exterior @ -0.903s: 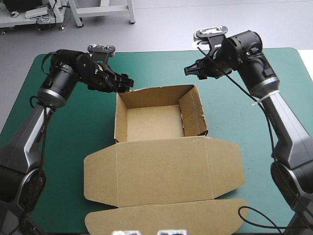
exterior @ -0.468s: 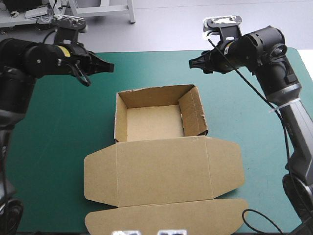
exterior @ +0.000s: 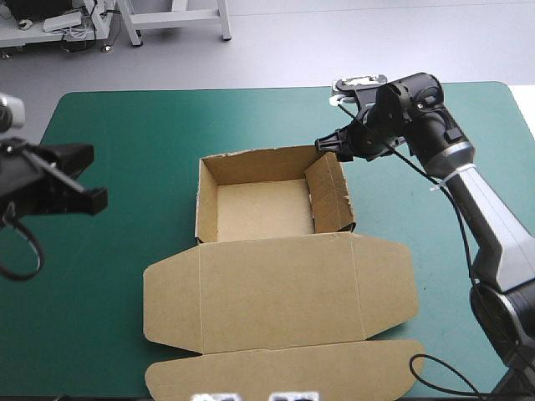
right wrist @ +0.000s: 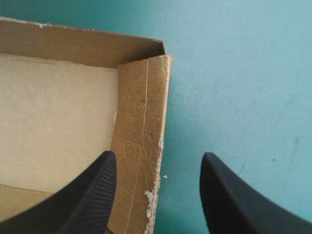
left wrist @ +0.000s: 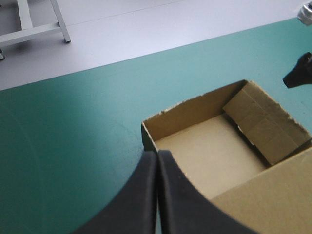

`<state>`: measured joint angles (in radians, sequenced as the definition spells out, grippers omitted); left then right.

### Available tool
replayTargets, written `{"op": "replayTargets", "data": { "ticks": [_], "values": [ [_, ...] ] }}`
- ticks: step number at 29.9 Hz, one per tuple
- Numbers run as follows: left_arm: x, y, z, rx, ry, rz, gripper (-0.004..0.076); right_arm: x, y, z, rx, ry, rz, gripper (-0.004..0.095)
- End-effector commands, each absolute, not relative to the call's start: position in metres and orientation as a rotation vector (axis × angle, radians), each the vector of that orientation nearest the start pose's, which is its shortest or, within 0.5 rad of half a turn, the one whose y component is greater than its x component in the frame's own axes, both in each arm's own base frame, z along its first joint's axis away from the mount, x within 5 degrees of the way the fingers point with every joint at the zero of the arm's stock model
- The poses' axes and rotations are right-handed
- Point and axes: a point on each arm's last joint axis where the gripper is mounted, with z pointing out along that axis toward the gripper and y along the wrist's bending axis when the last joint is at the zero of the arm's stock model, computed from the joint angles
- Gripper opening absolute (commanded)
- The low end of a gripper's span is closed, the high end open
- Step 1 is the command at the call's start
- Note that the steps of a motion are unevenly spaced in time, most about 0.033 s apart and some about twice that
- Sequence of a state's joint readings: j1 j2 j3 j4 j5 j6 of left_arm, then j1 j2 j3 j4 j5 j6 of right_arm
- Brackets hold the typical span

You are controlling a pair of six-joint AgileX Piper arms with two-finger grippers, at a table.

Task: Fold the box

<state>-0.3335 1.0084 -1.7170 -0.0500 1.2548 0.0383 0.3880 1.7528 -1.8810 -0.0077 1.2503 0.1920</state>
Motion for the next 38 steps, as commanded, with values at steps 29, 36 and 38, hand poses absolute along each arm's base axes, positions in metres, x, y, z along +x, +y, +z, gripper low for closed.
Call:
{"op": "replayTargets", "data": {
  "ticks": [29,36,38],
  "values": [
    [0.026,0.005,0.348,0.135,2.254,-0.097,-0.0009,0.391,0.169,0.303,-0.265,2.84,0.3,-0.0017],
    [0.018,0.008,0.328,0.129,2.276,-0.086,-0.0009,0.388,0.166,0.312,-0.279,2.815,0.283,-0.0017],
    [0.018,0.008,0.327,0.129,2.283,-0.084,-0.0009,0.386,0.16,0.32,-0.283,2.793,0.279,-0.0017]
  ]
}}
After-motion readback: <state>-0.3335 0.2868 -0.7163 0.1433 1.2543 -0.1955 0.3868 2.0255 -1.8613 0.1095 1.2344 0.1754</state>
